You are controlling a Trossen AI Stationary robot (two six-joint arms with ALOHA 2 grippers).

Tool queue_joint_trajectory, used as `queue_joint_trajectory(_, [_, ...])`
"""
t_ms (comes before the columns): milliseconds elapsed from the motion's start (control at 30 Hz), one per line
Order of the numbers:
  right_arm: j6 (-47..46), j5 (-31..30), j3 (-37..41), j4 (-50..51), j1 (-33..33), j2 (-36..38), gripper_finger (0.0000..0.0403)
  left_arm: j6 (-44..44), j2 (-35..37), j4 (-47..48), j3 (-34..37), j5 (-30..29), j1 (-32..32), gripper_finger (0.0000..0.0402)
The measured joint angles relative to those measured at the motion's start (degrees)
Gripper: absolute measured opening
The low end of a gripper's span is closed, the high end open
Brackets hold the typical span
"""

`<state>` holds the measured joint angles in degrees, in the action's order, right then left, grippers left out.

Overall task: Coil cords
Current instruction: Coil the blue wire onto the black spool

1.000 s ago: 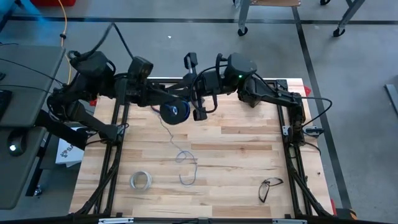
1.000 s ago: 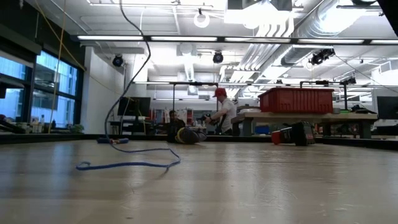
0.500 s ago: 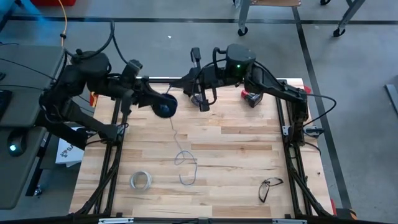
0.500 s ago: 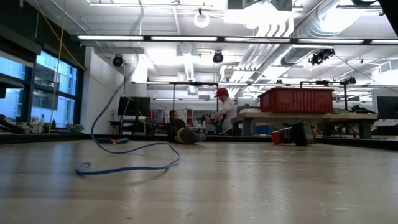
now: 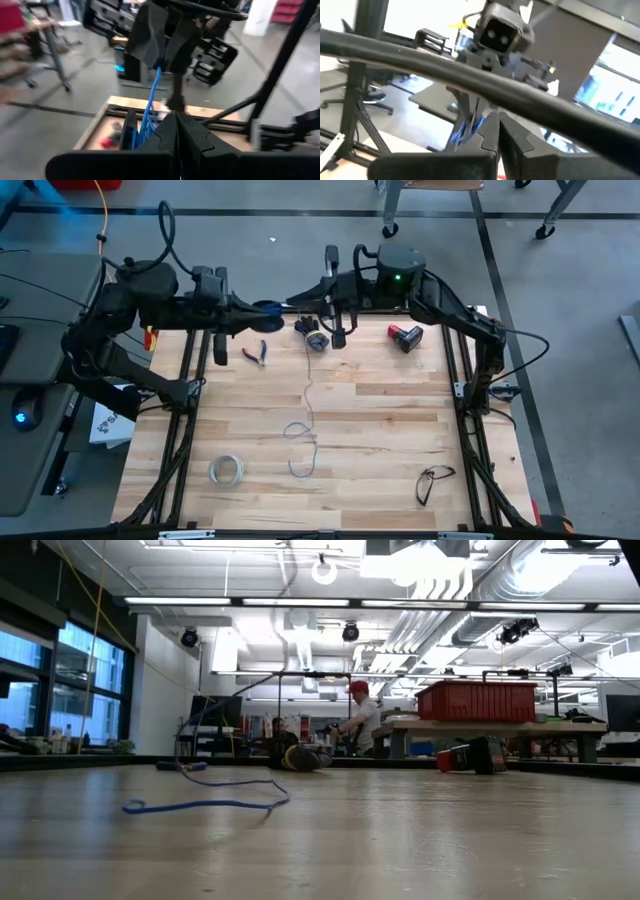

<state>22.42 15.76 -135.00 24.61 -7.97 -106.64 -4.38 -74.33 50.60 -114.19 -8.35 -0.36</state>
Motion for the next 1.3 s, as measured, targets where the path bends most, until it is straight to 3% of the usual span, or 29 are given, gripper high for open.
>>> queue_joint_trajectory(233, [-1.4, -5.3, -0.1, 2.7, 0.1, 1.8, 0.0001, 9.2, 0.8, -0.8, 0.0, -5.2, 0.0, 0.0000])
queue_joint_trajectory(467, [-7.0, -13.1, 0.0, 3.9, 0.3, 3.0, 0.0005, 13.5, 2.3, -5.7, 0.0, -4.3, -0.2, 0.0001])
queue_joint_trajectory(667, [-15.9, -13.4, 0.0, 7.5, 0.0, 3.7, 0.0077, 17.2, 4.2, -13.6, 0.0, -5.9, 0.0, 0.0001])
queue_joint_trajectory(933, [-17.9, -10.7, 0.0, 12.0, 0.0, 3.1, 0.0199, 14.8, 3.9, -21.0, -0.6, -6.0, 1.8, 0.0001])
queue_joint_trajectory(1300, [-20.3, -7.8, 0.1, 12.2, -1.1, 0.4, 0.0211, 6.1, 2.2, -24.6, -0.6, -2.7, 2.4, 0.0001])
